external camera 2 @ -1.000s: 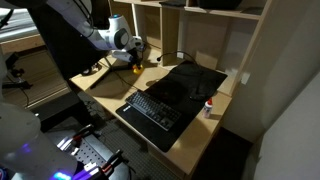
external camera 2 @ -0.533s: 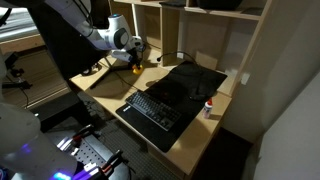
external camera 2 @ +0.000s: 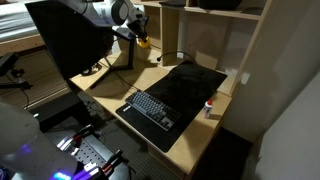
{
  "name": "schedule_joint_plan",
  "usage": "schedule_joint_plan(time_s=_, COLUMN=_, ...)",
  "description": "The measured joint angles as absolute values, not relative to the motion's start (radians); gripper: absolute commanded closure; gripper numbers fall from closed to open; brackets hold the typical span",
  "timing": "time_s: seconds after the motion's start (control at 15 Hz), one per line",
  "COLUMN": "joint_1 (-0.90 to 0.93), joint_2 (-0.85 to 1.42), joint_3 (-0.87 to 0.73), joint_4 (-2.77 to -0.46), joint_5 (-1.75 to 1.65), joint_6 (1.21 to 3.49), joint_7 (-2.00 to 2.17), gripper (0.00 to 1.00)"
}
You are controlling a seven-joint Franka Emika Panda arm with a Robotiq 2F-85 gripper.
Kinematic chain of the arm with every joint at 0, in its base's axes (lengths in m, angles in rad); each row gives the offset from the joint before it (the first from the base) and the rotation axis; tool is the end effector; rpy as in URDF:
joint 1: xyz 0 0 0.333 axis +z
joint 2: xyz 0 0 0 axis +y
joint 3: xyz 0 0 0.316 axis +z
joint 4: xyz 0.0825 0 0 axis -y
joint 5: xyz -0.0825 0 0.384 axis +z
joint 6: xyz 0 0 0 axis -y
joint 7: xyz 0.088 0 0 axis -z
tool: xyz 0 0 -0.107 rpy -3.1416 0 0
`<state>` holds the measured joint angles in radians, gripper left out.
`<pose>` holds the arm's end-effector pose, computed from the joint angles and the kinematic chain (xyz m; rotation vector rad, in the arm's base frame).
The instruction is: Put the duck on the shelf
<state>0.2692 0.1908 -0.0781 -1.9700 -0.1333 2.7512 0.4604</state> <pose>0.6252 0.1290 0.4426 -2.9080 0.2265 -0.8870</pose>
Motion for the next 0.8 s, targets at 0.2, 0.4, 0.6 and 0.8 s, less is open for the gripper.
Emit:
schedule_joint_plan(time_s=0.2, joint_1=0.263, joint_2=0.081, joint_3=-0.078, joint_4=-1.983, joint_5=-0.136, joint_6=2.75, joint_7=0.495, gripper=0.73)
schedule_joint_plan(time_s=0.4, joint_1=0.263, joint_2=0.069, joint_3=-0.077, joint_4=-2.0, joint_5=-0.135, joint_6=2.751, joint_7=0.499, gripper=0.93)
schedule_joint_plan(time_s=0.6, joint_1=0.264, joint_2=0.08, joint_3=-0.08, joint_4=-1.988, joint_5=-0.161, joint_6=2.746, joint_7=0.506, gripper=0.93)
schedule_joint_plan(time_s=0.8, joint_1=0.263, joint_2=0.088, joint_3=-0.1, joint_4=-1.89, joint_5=-0.177, joint_6=2.742, joint_7=0.582, gripper=0.93)
